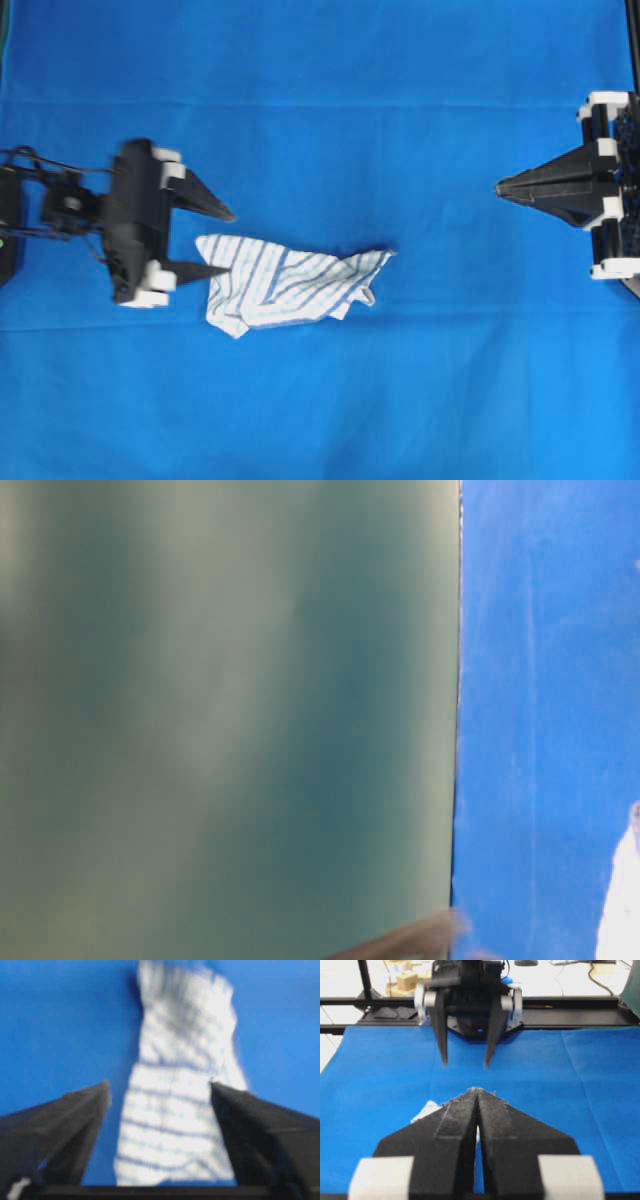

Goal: Hand over the towel.
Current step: 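Move the left gripper to the left edge of the striped towel, then close the left gripper on the towel edge and lift it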

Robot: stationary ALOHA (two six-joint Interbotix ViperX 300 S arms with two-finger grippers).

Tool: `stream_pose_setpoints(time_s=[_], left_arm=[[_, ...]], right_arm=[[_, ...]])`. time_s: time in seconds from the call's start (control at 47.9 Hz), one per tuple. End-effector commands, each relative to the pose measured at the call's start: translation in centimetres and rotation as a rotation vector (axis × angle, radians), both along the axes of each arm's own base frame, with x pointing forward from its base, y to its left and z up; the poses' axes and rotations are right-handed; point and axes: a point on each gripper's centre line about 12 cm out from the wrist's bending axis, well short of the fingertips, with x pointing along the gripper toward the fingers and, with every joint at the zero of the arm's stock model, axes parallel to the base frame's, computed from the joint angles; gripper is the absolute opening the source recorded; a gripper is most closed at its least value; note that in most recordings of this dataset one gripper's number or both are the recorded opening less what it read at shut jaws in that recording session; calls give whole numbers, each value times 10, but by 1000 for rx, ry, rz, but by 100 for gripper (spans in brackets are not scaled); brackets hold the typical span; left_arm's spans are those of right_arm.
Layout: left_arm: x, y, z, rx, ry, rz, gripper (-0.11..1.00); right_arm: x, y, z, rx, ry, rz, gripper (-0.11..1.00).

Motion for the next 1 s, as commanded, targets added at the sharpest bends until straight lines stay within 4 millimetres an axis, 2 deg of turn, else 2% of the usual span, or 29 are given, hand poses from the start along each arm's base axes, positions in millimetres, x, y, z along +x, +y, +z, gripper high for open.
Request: stream_pose_setpoints(time_s=[0.0,0.063,0.188,0.376,0.438,0.563,0.647,0.73,0.835,0.981], left_arm=[[10,-2,-19,5,67,-5,87],[14,-2,-35,8,121,-6,93],[22,-3,-58,12,193,-6,92],[23,-3,-64,17,242,-7,89],[22,-2,-64,18,259,-7,80],[22,-2,-60,19,248,-8,45],[22,-2,-53,17,226,-6,21],[24,1,-40,14,190,3,5],[27,8,-10,9,101,23,5],[28,21,44,5,-58,61,5]], right_arm=[[2,0,10,4,-26,-1,0],[3,0,10,6,-25,0,0],[3,0,9,3,-23,0,0],[4,0,7,3,-14,1,0],[4,0,7,3,-14,0,0],[5,0,7,3,-12,1,0],[5,0,6,3,-11,0,0],[6,0,5,3,-8,1,0],[6,0,5,3,-8,0,0],[6,0,5,3,-6,0,0]])
